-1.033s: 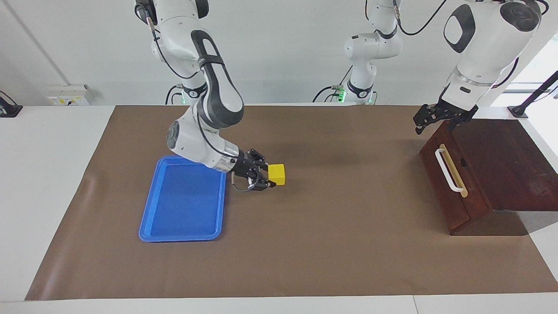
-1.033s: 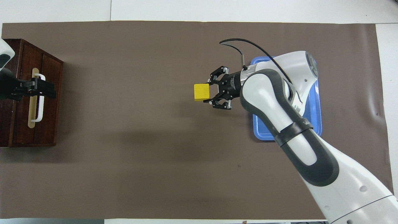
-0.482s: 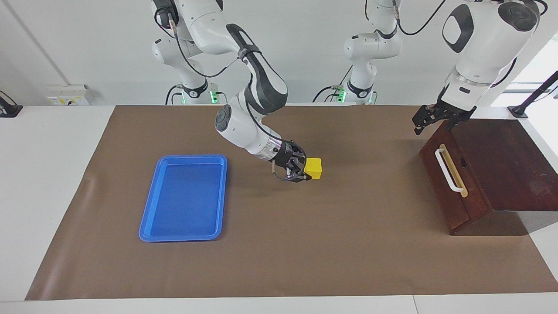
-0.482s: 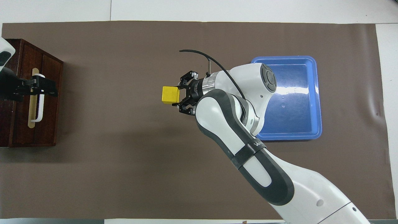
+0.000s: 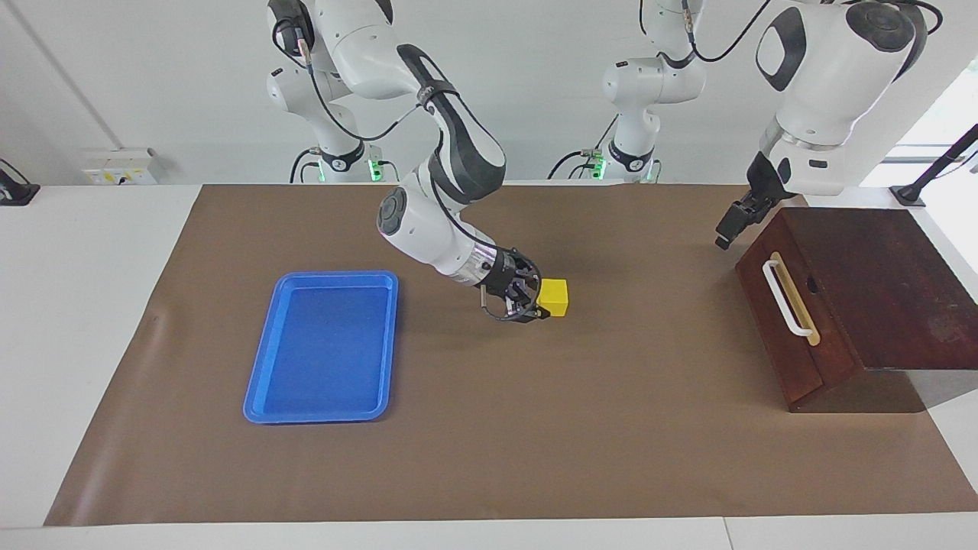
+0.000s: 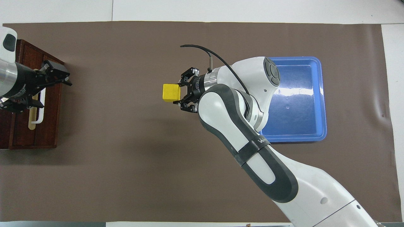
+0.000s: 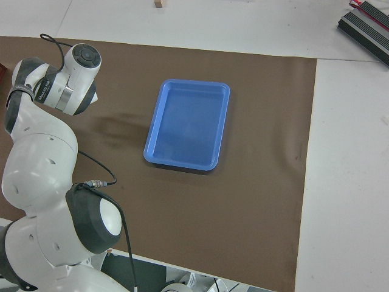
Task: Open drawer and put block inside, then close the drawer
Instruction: 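Pull the drawer open with the left gripper while the right gripper holds the block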
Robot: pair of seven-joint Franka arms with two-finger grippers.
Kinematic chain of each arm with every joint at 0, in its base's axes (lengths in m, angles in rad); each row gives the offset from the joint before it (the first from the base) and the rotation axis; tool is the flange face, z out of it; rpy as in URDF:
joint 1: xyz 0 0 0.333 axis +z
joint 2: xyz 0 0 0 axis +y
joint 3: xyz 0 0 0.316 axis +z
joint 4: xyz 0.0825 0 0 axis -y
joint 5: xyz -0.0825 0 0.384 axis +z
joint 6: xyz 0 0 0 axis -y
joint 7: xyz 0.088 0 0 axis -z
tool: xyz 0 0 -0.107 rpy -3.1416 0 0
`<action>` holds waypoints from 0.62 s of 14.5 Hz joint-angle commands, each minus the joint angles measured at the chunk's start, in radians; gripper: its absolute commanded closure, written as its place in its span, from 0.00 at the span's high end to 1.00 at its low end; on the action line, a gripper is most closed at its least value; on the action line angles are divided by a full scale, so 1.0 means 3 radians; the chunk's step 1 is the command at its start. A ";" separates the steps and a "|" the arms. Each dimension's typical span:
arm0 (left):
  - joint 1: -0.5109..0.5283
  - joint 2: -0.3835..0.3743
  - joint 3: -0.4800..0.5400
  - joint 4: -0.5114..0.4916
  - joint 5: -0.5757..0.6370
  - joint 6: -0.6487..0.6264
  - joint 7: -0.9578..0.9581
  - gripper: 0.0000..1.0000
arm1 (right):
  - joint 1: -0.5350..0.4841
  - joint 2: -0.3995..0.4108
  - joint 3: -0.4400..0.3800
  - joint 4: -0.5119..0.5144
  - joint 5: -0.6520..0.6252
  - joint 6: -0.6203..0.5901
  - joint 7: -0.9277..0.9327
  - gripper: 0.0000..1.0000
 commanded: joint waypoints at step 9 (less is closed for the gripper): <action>-0.0195 0.0260 0.0027 -0.0485 0.0999 0.0505 0.0797 1.00 | 0.0022 0.0080 0.0008 0.0105 -0.0021 -0.0009 -0.0013 0.00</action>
